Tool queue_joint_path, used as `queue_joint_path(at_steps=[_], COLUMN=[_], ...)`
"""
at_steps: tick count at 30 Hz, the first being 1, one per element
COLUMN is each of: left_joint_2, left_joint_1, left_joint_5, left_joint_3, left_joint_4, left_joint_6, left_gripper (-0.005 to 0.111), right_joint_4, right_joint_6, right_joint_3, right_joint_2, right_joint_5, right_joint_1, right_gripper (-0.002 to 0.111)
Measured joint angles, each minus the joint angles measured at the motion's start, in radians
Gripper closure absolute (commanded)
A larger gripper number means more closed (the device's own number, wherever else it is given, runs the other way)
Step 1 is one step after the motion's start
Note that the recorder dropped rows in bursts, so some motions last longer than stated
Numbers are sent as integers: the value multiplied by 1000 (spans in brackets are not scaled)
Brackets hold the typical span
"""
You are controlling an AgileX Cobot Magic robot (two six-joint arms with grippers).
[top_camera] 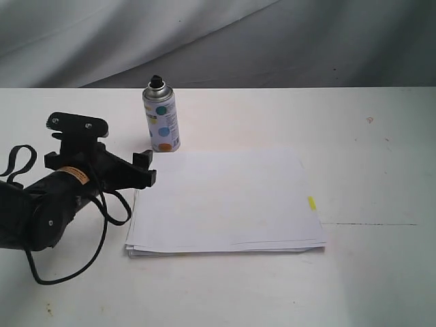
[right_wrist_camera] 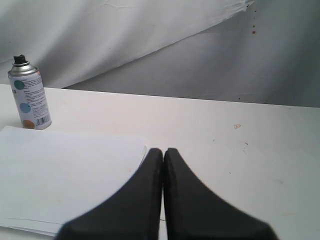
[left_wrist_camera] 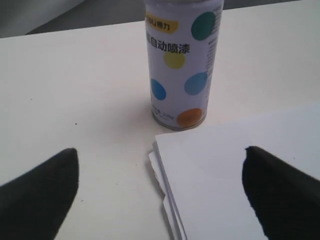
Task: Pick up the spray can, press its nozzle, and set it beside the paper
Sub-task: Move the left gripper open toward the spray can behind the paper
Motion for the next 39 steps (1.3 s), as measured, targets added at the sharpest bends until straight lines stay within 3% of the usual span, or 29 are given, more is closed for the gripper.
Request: queue_joint_path(at_steps=[8, 14, 20, 30, 39], left_joint_2=[0, 0, 0, 11, 144], left_joint_1=[0, -1, -1, -1, -1], left_joint_5=[-16, -29, -24, 35, 35], left_joint_3=[0, 0, -11, -118, -247], left_joint_4=[12, 159, 184, 186, 186], left_joint_6=[-84, -186, -228, -231, -208], left_gripper=[13, 13, 13, 13, 13], right_joint_4=[0, 0, 0, 0, 0], right_joint_6=[0, 0, 0, 0, 0], right_joint_3=[0, 0, 0, 0, 0], right_joint_2=[0, 0, 0, 0, 0], right_joint_5=[0, 0, 0, 0, 0], right_joint_1=[0, 0, 0, 0, 0], right_gripper=[108, 108, 108, 108, 108])
